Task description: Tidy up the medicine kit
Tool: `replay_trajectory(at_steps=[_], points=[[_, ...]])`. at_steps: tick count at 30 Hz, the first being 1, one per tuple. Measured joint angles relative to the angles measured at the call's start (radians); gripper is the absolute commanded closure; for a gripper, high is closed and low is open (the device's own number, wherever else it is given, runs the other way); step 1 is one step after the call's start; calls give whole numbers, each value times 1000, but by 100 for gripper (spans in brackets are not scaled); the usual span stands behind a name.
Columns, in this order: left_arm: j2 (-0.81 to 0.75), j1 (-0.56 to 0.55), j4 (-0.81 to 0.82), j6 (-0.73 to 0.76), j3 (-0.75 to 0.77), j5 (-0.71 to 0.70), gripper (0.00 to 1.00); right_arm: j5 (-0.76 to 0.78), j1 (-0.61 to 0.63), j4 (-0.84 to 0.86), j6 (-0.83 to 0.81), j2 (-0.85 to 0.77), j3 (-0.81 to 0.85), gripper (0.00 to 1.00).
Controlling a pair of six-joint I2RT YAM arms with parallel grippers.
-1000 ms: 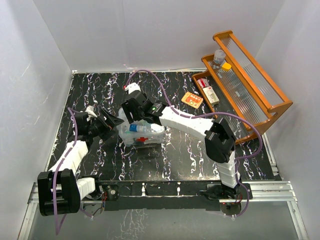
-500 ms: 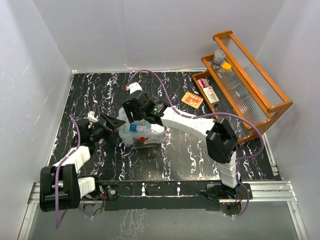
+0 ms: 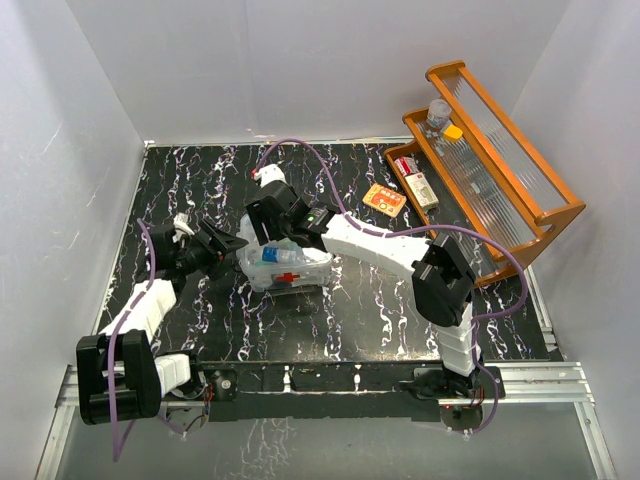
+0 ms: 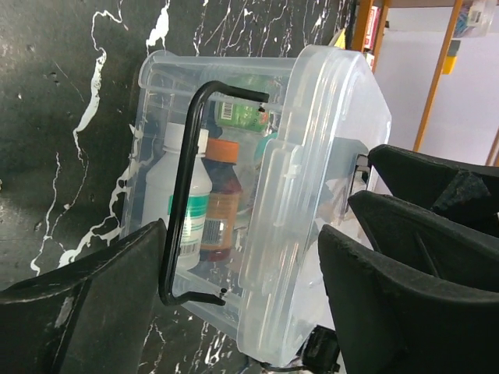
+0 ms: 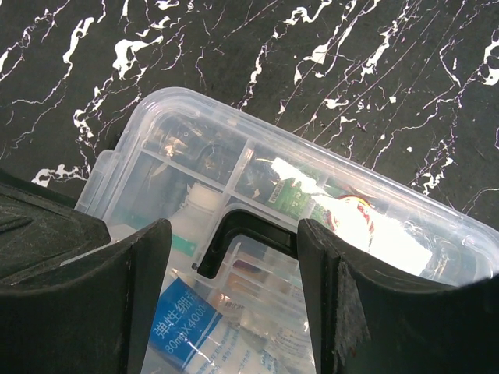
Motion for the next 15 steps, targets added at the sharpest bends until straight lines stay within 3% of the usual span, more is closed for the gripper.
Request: replay_trajectory(at_steps=[15], points=[[-18, -5, -204, 150, 117, -24, 50, -9, 1, 1, 6, 0, -1, 40]])
